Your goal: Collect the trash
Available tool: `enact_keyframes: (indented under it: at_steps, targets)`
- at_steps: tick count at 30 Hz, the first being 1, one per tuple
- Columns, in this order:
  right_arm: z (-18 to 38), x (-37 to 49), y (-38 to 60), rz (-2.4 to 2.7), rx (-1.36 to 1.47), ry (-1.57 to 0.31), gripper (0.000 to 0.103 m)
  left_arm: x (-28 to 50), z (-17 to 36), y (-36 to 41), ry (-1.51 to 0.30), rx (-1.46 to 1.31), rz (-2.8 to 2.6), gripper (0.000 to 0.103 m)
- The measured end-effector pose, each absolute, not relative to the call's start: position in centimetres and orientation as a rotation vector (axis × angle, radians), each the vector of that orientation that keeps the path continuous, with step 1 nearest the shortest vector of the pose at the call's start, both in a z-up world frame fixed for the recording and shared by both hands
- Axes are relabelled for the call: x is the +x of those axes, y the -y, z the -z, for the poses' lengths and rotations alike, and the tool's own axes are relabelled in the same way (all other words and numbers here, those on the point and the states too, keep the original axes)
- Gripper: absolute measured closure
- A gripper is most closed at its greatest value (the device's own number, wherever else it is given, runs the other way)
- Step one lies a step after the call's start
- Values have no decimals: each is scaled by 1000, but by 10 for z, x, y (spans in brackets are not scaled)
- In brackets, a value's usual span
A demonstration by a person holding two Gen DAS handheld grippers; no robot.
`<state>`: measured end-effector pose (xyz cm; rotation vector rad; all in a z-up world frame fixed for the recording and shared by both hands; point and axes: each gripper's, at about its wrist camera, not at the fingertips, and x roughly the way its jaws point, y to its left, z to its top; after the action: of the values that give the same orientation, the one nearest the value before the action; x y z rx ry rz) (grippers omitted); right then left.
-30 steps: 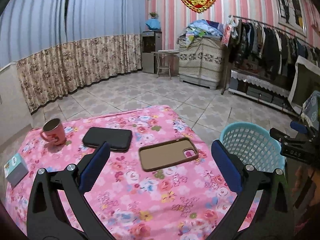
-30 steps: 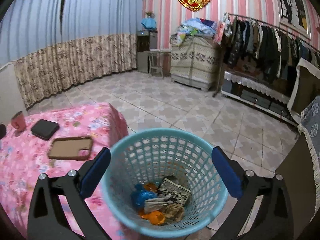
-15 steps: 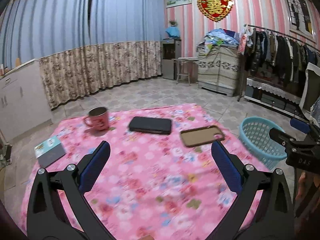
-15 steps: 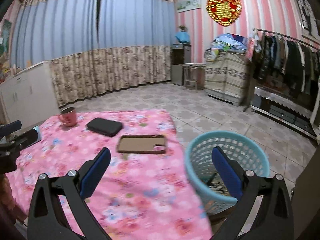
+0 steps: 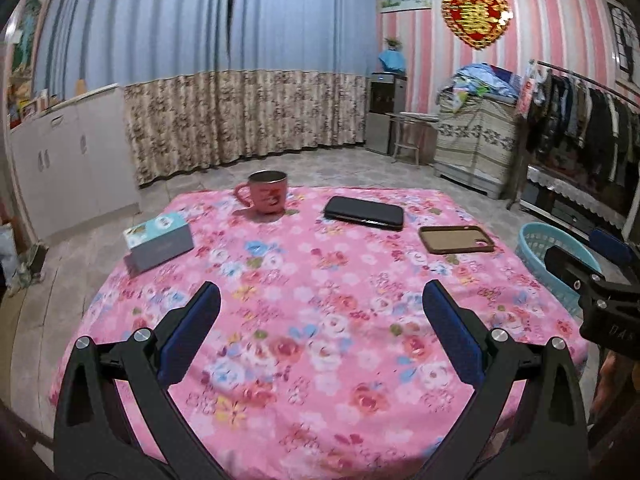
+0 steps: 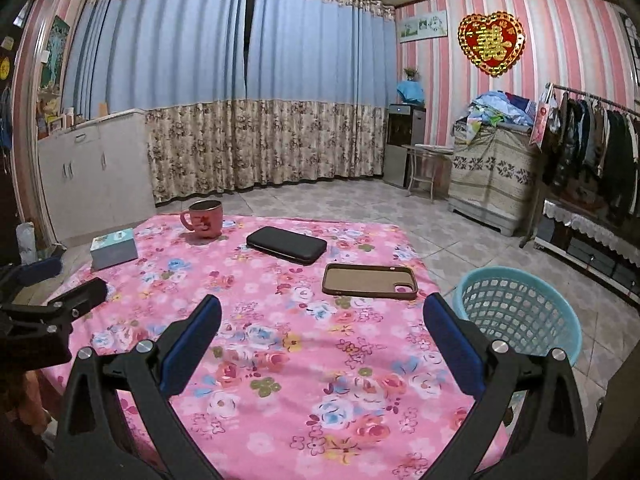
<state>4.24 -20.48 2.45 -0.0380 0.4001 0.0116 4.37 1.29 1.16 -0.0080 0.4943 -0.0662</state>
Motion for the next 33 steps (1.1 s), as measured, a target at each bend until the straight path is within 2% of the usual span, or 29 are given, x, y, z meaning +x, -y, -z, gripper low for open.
enact_keyframes:
  at_steps: [33]
  targets:
    - [-4,41,225,43,-19,-411,4,51,10,13,-485,23,39,5]
